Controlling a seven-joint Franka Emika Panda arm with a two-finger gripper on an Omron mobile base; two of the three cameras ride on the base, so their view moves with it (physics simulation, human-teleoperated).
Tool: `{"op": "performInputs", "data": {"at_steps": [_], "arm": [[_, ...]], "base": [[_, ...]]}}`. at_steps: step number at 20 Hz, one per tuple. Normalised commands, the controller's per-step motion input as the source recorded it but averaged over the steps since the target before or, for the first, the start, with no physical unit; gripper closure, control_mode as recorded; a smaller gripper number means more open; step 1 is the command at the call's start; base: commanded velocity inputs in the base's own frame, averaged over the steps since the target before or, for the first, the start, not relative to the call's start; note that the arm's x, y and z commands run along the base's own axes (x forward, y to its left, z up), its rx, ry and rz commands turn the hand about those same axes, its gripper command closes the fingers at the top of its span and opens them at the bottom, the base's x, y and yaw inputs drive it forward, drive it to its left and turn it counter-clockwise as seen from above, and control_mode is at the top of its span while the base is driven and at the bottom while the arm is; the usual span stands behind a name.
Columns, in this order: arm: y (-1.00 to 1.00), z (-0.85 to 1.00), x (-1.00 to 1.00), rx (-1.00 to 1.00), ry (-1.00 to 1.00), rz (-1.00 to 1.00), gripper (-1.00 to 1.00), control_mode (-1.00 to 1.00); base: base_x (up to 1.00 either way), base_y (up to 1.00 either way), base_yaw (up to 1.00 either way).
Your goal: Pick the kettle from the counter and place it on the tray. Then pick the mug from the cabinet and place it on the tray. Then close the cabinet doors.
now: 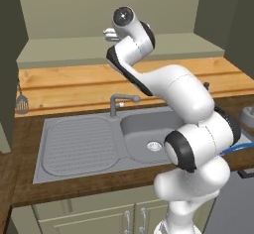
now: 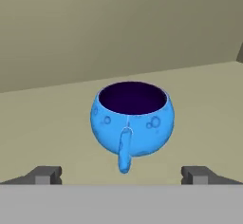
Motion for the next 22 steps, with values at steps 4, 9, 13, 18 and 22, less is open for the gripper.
{"op": "performInputs", "data": {"at_steps": [4,9,13,18,22], "arm": [[0.0,0.0,0.43,0.03,0.05,-0.05,-1.0,-1.0],[0.0,-0.02,0.35,0.01,0.06,-0.02,-1.0,-1.0],[-0.13,-0.11,0.25,0.08,0.02,-0.01,-1.0,-1.0],[-0.27,-0.08,0.03,0.1,0.0,0.0,1.0,-1.0],[-0.2,0.0,0.0,0.05,0.0,0.0,1.0,-1.0]], "base": [[0.0,0.0,0.0],[0.0,0.0,0.0],[0.0,0.0,0.0],[0.0,0.0,0.0],[0.0,0.0,0.0]]}}
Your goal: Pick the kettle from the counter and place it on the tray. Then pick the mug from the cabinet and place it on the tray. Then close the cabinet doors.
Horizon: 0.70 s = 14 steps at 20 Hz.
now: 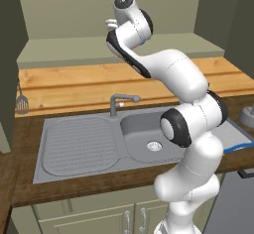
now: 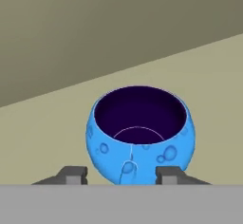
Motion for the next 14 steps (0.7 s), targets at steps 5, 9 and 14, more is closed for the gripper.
{"op": "performInputs", "data": {"at_steps": [5,9,14], "arm": [[-0.17,0.0,0.02,0.05,0.0,0.0,1.0,-1.0],[-0.09,0.0,0.01,0.02,0.0,0.0,1.0,-1.0],[-0.02,0.0,0.0,0.0,0.0,0.0,1.0,-1.0]], "base": [[0.0,0.0,0.0],[0.0,0.0,0.0],[0.0,0.0,0.0]]}}
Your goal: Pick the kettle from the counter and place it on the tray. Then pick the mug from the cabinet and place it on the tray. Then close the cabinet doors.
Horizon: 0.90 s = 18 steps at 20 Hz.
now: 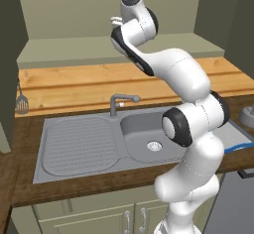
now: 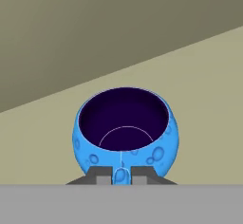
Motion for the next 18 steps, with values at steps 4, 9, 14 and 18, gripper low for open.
{"op": "performInputs", "data": {"at_steps": [4,9,14,18], "arm": [[0.0,0.0,0.0,0.0,0.0,0.0,1.0,-1.0],[-0.12,0.27,-0.39,0.01,-0.15,-0.04,1.0,-1.0],[0.02,0.09,-0.29,0.0,-0.06,-0.01,1.0,-1.0],[0.0,0.0,-0.03,0.0,0.0,0.0,1.0,-1.0]], "base": [[0.0,0.0,0.0],[0.0,0.0,0.0],[0.0,0.0,0.0],[0.0,0.0,0.0]]}}
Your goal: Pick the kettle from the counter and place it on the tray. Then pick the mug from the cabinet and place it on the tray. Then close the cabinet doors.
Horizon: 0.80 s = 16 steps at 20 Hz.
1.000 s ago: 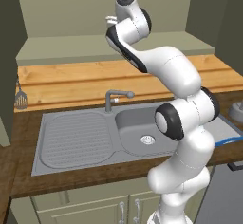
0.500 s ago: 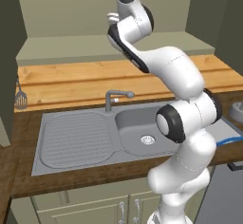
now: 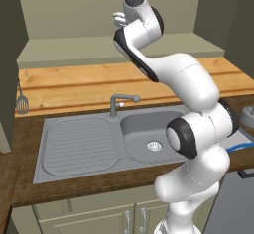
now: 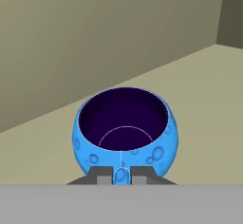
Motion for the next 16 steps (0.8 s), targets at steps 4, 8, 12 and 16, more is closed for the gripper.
{"op": "performInputs", "data": {"at_steps": [4,8,12,16], "arm": [[0.0,-0.03,-0.24,0.0,0.0,0.0,1.0,-1.0],[-0.05,-0.2,-0.52,0.0,-0.02,0.0,1.0,-1.0],[-0.04,-0.06,-0.92,0.01,-0.1,0.02,1.0,-1.0],[0.0,0.15,-0.92,0.0,-0.19,0.09,1.0,-1.0]], "base": [[0.0,0.0,0.0],[0.0,0.0,0.0],[0.0,0.0,0.0],[0.0,0.0,0.0]]}}
